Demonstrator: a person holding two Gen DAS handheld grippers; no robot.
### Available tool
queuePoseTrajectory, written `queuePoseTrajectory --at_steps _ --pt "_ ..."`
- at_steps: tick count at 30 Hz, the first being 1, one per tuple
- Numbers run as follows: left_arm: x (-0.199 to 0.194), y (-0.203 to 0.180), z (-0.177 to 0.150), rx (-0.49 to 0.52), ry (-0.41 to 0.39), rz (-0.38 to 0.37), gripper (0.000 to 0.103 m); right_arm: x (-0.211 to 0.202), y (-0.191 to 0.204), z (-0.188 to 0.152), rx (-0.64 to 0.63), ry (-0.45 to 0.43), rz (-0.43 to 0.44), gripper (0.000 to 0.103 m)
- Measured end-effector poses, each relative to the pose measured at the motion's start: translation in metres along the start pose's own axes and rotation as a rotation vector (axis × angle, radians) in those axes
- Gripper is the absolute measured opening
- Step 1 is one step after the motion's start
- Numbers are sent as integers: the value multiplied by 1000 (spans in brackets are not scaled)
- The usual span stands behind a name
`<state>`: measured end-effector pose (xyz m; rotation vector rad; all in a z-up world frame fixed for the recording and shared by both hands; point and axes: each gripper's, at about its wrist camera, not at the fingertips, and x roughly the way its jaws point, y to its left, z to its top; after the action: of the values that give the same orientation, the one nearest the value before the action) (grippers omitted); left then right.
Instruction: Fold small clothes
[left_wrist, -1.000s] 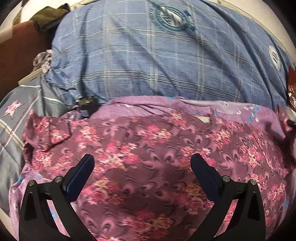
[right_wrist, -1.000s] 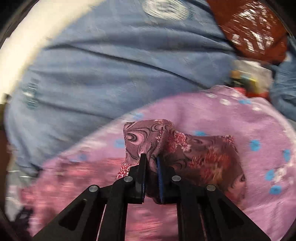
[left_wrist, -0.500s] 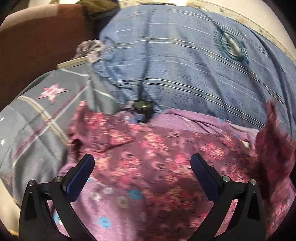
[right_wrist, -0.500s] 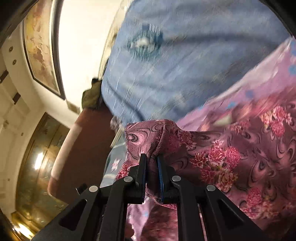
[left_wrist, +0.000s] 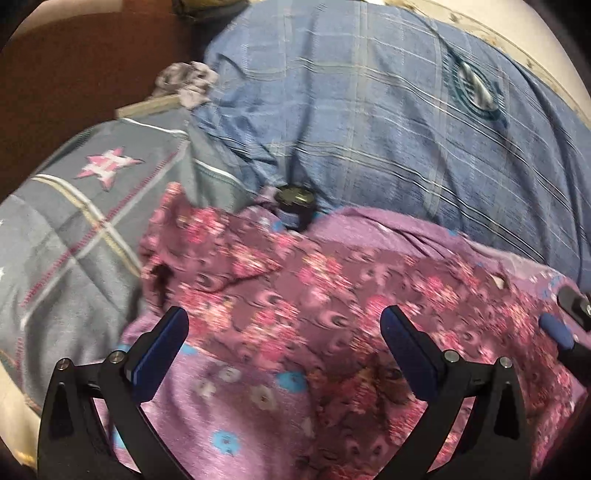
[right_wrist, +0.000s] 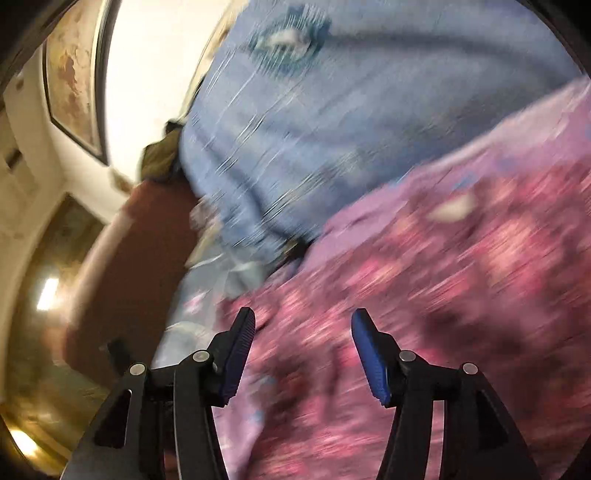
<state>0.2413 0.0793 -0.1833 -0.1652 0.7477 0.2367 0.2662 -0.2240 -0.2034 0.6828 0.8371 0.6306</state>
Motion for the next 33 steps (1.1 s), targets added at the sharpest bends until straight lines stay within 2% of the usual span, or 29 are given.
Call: queuePoseTrajectory --at_steps 2,5,7,9,11,12,13,14,15,16,17,19,23,25,27,29,31,32,33 --pt "4 -10 -3 23 27 -39 103 -13 -12 4 -7 -40 -61 56" --pt "14 -30 -9 69 99 -124 103 -20 -25 5 12 -50 -107 55" --pt "22 -46 -14 110 137 -161 95 -18 -28 5 13 -39 -125 55" --pt "30 -64 -20 176 162 -179 94 -17 -29 3 -4 -30 -148 55" --pt "35 -78 -26 227 179 -185 85 -17 -30 1 -20 -24 -165 55" --pt "40 -87 -30 252 198 -192 73 -17 -31 1 -25 -20 -170 55" --pt "43 -92 -32 261 213 -207 57 -18 -33 0 -28 -16 -174 55" --pt "46 -96 -35 264 231 -229 47 -17 -34 -1 -33 -11 -182 54" --pt "49 -102 -38 266 257 -265 26 -15 -35 -2 -37 -8 -191 54" --pt "49 -106 -40 268 266 -278 16 -14 -38 -3 -40 -2 -204 54" --pt "49 -109 -41 272 260 -280 15 -13 -38 -4 -42 2 -211 54" --pt "43 -116 -41 301 216 -270 5 -12 -42 -6 -43 12 -224 53" --pt "38 -118 -32 273 162 -288 3 -12 -45 -8 -53 11 -251 51" --pt "29 -120 -23 288 74 -241 3 -13 -44 -8 -55 6 -251 51" --pt "25 -120 -12 317 18 -185 3 -12 -43 -9 -60 2 -251 51" --pt "31 -115 -6 303 21 -142 0 -9 -41 -10 -66 8 -252 51" --pt "40 -104 -3 292 36 -40 0 -3 -41 -13 -73 24 -261 51" --pt "43 -98 -1 273 56 -27 0 1 -40 -15 -82 36 -270 51" --pt "46 -86 3 230 93 -39 4 4 -40 -17 -92 47 -279 52"
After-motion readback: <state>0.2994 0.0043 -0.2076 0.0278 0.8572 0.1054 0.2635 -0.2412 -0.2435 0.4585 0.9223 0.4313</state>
